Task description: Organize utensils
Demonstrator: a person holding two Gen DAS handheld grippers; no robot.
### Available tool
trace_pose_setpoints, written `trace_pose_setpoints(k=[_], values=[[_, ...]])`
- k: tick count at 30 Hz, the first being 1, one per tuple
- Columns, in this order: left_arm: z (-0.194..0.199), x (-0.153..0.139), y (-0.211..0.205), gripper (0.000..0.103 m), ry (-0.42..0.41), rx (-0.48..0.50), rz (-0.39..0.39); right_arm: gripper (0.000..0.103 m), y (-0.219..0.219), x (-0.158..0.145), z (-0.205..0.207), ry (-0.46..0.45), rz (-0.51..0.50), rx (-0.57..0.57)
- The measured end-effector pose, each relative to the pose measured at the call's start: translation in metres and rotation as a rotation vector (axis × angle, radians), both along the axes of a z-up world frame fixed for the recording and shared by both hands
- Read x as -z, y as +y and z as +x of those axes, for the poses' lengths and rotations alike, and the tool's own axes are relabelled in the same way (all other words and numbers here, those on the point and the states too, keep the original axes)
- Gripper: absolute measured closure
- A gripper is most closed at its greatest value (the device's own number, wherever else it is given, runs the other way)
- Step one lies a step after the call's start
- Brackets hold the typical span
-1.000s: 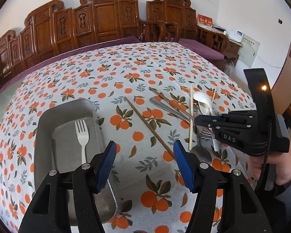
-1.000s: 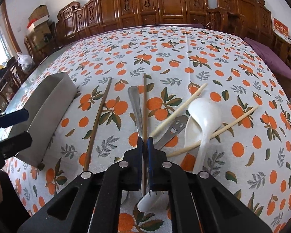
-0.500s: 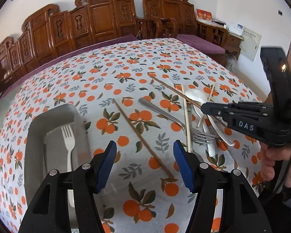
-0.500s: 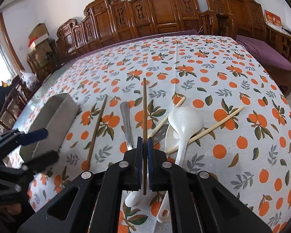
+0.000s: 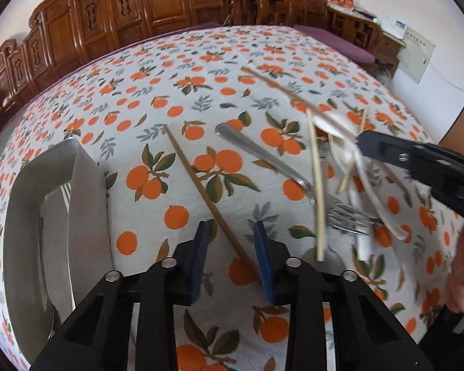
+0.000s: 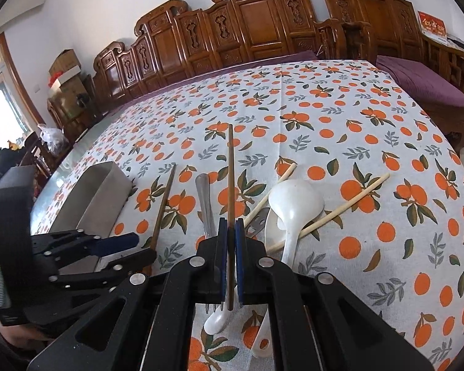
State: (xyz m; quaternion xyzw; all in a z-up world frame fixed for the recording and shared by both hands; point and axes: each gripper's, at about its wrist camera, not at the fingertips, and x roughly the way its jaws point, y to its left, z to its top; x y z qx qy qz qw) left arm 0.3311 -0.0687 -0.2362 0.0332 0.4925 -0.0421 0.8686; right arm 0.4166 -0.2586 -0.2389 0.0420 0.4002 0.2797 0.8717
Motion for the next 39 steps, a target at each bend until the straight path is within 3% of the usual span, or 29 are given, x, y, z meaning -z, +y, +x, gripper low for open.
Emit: trace_pose_setpoints(k=[6, 9, 12, 26, 39], values=[[0.009, 0.007, 0.008, 0.081, 0.023, -0.028, -0.01, 0.097, 0.005, 0.001, -0.001, -0.001, -0.005, -0.012], [0.007, 0.007, 0.01, 0.096, 0.029, -0.025, -0.008, 0.097, 0.007, 0.001, -0.002, 0.0, -0.007, -0.017], [0.003, 0.007, 0.011, 0.099, 0.033, -0.017, 0.003, 0.097, 0.011, 0.001, -0.003, -0.001, -0.01, -0.027], [-0.037, -0.041, 0.035, 0.099, -0.091, -0.007, -0.023, 0.097, 0.037, 0.001, -0.01, -0.004, -0.022, -0.092], [-0.07, -0.076, 0.083, 0.099, -0.146, -0.047, -0.044, 0.097, 0.067, 0.001, -0.016, -0.012, -0.036, -0.15]])
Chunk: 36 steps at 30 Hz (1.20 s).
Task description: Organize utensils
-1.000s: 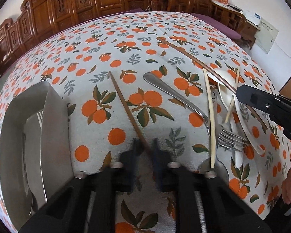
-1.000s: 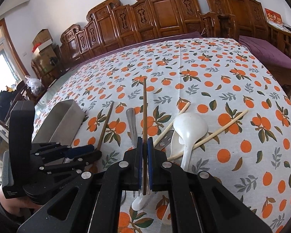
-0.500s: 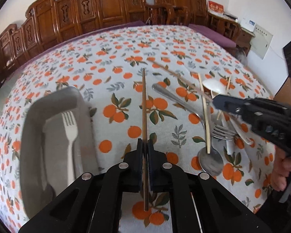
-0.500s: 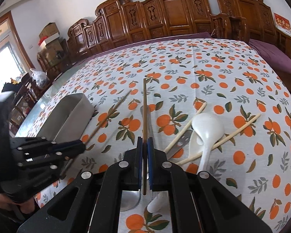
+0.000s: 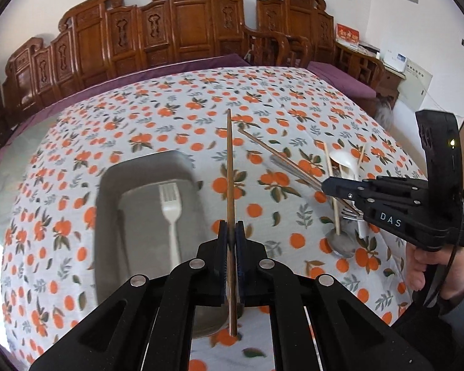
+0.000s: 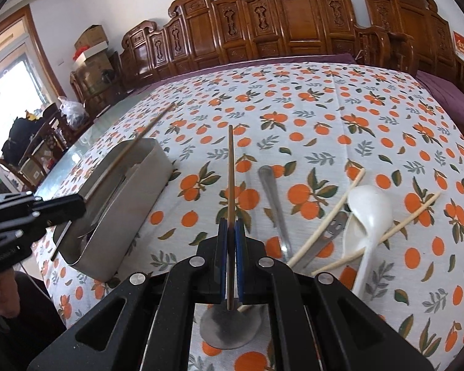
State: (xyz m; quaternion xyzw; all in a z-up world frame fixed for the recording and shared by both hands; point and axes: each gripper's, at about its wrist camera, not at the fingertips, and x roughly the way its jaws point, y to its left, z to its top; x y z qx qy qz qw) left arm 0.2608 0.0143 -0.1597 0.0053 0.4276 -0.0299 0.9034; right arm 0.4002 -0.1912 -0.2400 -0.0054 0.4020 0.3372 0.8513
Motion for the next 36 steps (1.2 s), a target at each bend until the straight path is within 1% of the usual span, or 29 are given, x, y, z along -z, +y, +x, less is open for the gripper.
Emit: trace_pose_setpoints(k=[6, 14, 20, 27, 36], values=[[-0.004, 0.002, 0.027, 0.099, 0.0, -0.05, 0.0, 0.097, 0.008, 0.001, -0.003, -0.003, -0.007, -0.015], [-0.007, 0.019, 0.055, 0.099, 0.03, -0.111, -0.011, 0.097, 0.009, 0.002, -0.003, -0.001, -0.014, -0.016], [-0.003, 0.037, 0.064, 0.099, 0.076, -0.138, 0.006, 0.097, 0.01, 0.002, -0.003, -0.002, -0.015, -0.018], [0.001, 0.049, 0.069, 0.099, 0.108, -0.153, 0.01, 0.097, 0.01, 0.003, -0.003, -0.002, -0.016, -0.02], [0.003, 0.053, 0.072, 0.099, 0.117, -0.167, 0.009, 0.097, 0.009, 0.002, -0.006, -0.007, -0.013, -0.027]])
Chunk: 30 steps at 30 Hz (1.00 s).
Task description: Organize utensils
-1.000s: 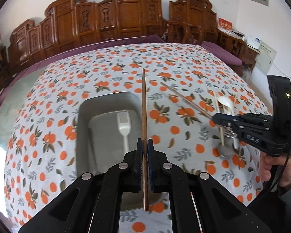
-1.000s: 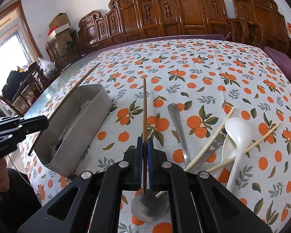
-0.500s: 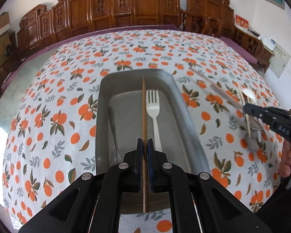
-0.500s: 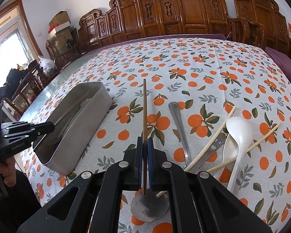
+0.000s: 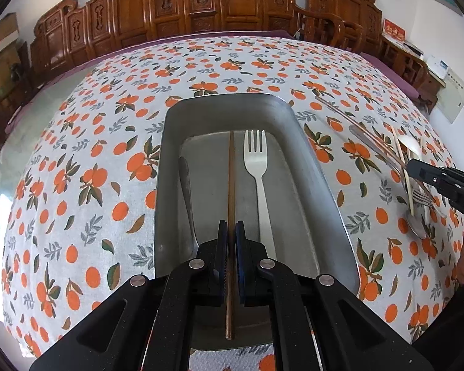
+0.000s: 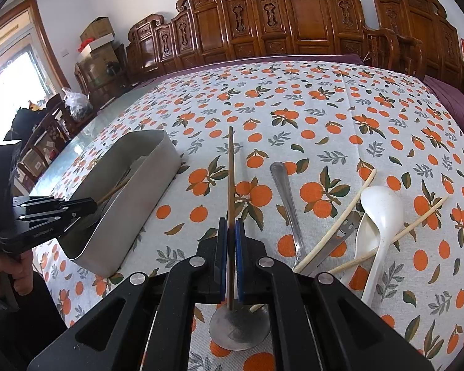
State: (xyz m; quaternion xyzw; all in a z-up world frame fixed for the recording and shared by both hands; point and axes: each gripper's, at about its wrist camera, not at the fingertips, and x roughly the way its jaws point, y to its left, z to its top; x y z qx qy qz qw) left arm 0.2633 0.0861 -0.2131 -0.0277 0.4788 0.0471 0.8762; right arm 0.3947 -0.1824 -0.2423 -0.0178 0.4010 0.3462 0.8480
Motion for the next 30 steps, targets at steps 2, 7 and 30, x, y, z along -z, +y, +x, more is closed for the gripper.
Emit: trace_pose_setpoints(k=[2, 7, 30], values=[[0.0, -0.001, 0.001, 0.099, -0.006, -0.003, 0.001, 0.097, 0.0, -0.001, -0.002, -0.003, 0.001, -0.005], [-0.003, -0.009, 0.001, 0.098, -0.034, -0.005, -0.01, 0.097, 0.002, -0.007, -0.01, -0.02, 0.003, -0.025], [-0.024, -0.05, 0.023, 0.097, -0.177, 0.002, -0.055, 0.097, 0.025, -0.042, -0.047, -0.106, -0.002, -0.035]])
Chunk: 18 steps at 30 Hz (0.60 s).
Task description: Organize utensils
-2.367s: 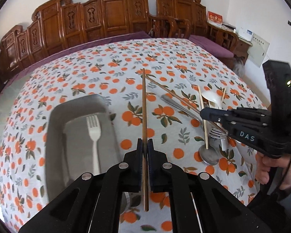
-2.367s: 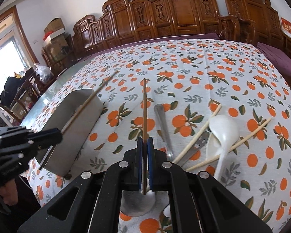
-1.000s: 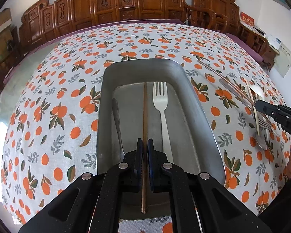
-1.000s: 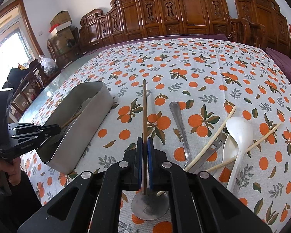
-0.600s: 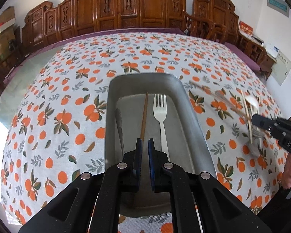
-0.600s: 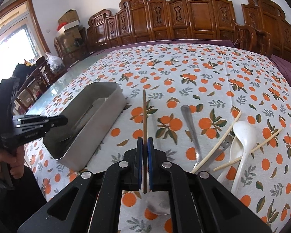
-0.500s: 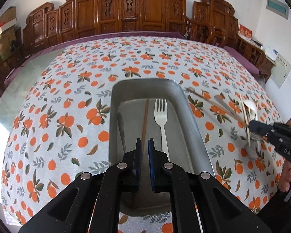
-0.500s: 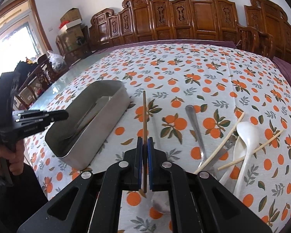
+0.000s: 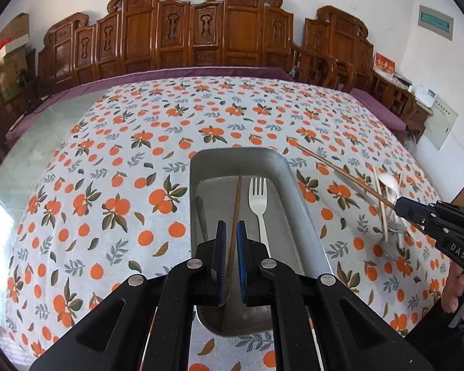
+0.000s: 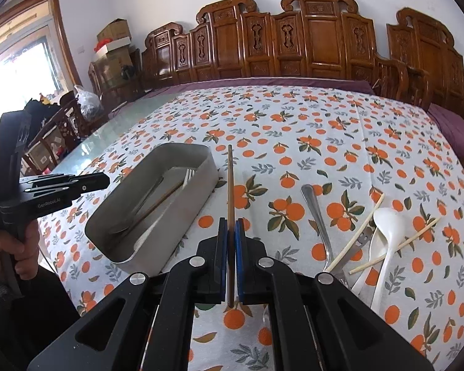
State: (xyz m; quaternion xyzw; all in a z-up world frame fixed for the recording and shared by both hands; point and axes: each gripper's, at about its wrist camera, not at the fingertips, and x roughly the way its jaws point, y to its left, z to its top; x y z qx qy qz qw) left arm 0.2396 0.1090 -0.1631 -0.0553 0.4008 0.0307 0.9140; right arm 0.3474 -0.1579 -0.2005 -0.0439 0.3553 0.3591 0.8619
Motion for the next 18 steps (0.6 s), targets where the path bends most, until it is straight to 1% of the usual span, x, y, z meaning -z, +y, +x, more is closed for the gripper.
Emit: trace_pose_setpoints(k=[5, 9, 13, 18], values=[[-0.007, -0.01, 0.006, 0.097, -0.027, 0.004, -0.015, 0.097, 0.01, -0.014, -0.016, -0.015, 0.016, -0.003], [-0.013, -0.018, 0.015, 0.097, -0.048, 0.011, -0.039, 0.097, 0.03, -0.022, -0.027, -0.022, 0.004, -0.027], [-0.017, -0.021, 0.022, 0.097, -0.057, 0.009, -0.031, 0.097, 0.053, -0.023, -0.034, -0.018, -0.012, -0.05], [-0.022, -0.024, 0.031, 0.097, -0.065, 0.005, -0.045, 0.097, 0.084, -0.018, -0.038, -0.006, -0.035, -0.071]])
